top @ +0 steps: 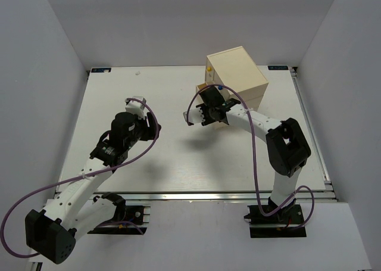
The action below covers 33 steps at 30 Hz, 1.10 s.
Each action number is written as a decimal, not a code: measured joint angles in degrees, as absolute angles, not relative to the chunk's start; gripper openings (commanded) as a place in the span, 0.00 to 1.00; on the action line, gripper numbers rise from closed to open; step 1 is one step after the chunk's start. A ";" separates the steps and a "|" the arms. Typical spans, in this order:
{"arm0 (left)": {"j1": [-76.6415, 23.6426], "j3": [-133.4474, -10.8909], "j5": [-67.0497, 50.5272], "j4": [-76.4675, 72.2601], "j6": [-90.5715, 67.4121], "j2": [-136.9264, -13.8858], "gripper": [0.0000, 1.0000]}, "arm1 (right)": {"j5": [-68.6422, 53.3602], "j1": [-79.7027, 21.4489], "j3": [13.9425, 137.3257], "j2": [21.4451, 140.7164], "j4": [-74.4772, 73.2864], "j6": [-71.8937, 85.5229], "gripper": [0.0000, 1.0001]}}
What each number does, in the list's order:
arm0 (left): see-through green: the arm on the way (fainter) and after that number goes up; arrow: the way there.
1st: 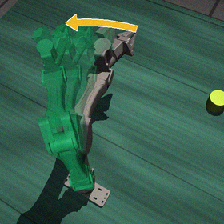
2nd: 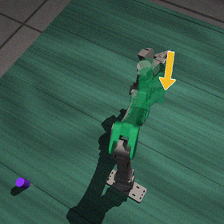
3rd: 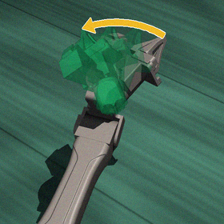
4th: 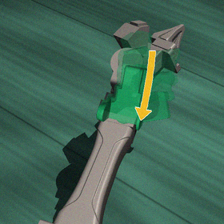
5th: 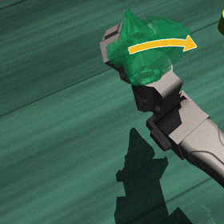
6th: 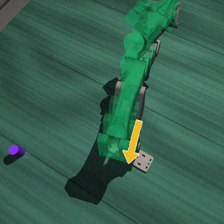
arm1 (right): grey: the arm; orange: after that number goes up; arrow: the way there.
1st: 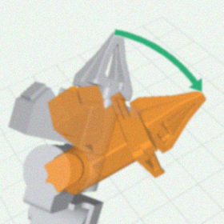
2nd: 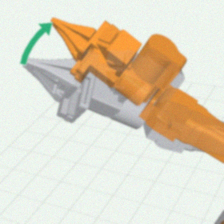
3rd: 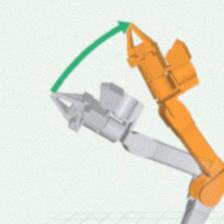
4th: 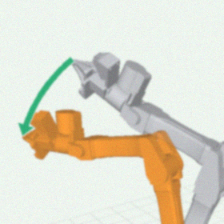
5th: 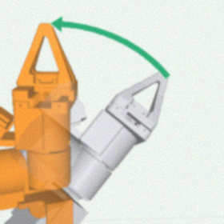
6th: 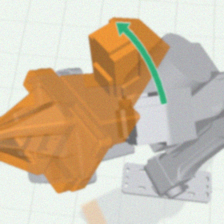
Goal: Sort the legos into containers by color
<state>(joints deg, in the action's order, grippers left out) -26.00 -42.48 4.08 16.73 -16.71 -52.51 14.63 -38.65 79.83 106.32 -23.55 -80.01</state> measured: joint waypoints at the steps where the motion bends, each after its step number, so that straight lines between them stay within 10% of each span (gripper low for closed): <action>1: -26.00 -42.48 4.08 16.73 -16.71 -52.51 0.71 | 14.66 -38.65 79.83 106.32 -23.51 -80.01 0.51; 13: -26.00 -42.48 3.92 16.73 -16.71 -52.64 0.69 | 14.44 -38.63 79.83 106.21 -23.42 -79.83 0.55; 16: -25.98 -42.44 2.46 16.23 -17.08 -52.93 0.44 | 12.73 -38.65 80.29 105.30 -24.05 -78.87 0.48; 19: -25.93 -41.87 -0.89 13.19 -18.76 -53.95 0.03 | 6.81 -38.59 84.60 103.18 -26.74 -74.19 0.00; 20: -25.93 -41.47 -2.66 11.62 -19.38 -54.83 0.00 | 3.99 -38.59 86.80 102.13 -27.27 -70.76 0.00; 25: -25.93 -40.18 -11.44 0.82 -27.40 -65.32 0.04 | -9.41 -36.71 88.82 88.79 -19.38 -43.13 0.00; 27: -25.93 -40.05 -14.52 -4.21 -31.83 -71.83 0.22 | -12.01 -34.57 86.87 81.47 -14.68 -31.73 0.00; 33: -25.93 -41.08 -19.68 -19.90 -45.67 -90.39 0.55 | -9.72 -22.44 88.86 75.11 -5.58 -5.45 0.89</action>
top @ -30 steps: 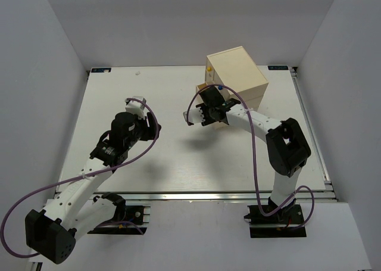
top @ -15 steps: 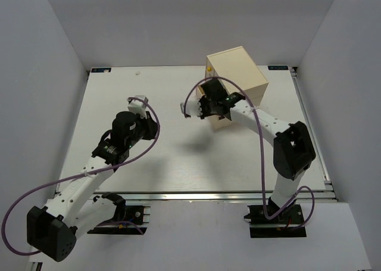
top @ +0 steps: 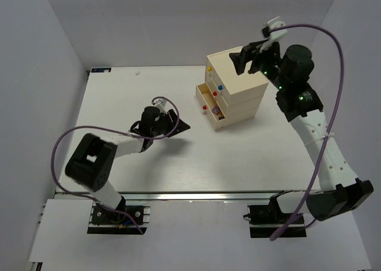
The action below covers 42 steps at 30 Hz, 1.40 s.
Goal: Sort the legos into containers by color
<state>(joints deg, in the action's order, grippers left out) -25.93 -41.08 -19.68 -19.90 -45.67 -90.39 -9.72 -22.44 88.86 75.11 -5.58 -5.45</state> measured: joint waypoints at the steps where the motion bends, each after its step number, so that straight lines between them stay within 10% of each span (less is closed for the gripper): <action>1: -25.93 -41.85 -20.43 -22.55 -47.77 -93.36 0.58 | -9.72 -19.77 88.86 75.33 -5.34 -2.72 0.89; 5: -25.61 -47.83 -23.24 -30.89 -54.52 -104.05 0.61 | -12.56 -8.97 89.10 78.70 -5.78 6.11 0.86; 10: -25.61 -55.07 -24.71 -38.11 -59.90 -113.58 0.60 | -23.38 4.86 91.09 88.99 -5.74 14.74 0.54; 21: -25.56 -65.58 -24.38 -38.96 -64.16 -123.07 0.59 | -41.65 11.49 107.42 111.07 -15.14 14.28 0.82; 42: -25.61 -75.42 -23.16 -34.63 -64.58 -131.13 0.53 | -55.48 9.23 108.33 116.62 -23.59 7.86 0.45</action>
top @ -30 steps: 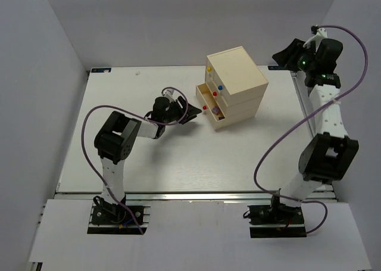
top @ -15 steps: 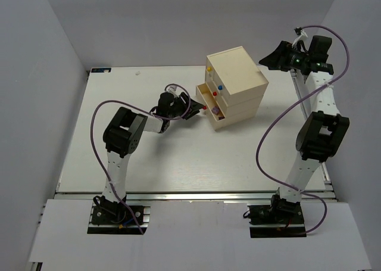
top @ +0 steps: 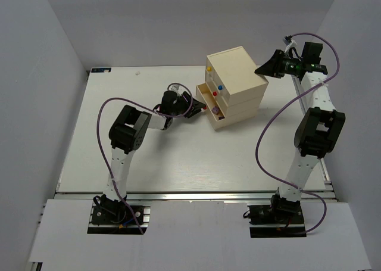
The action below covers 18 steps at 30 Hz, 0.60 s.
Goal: Sort the legos into containers by color
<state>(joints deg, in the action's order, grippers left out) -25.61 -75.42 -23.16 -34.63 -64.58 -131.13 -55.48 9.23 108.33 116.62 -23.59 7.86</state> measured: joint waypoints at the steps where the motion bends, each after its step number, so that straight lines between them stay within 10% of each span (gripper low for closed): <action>1: -25.58 -75.66 -23.18 -34.48 -64.58 -131.50 0.53 | -55.72 9.21 108.33 116.62 -23.70 7.60 0.44; 18: -26.55 -84.60 -23.88 -33.39 -66.39 -137.05 0.43 | -57.25 9.19 108.33 115.68 -25.63 1.87 0.28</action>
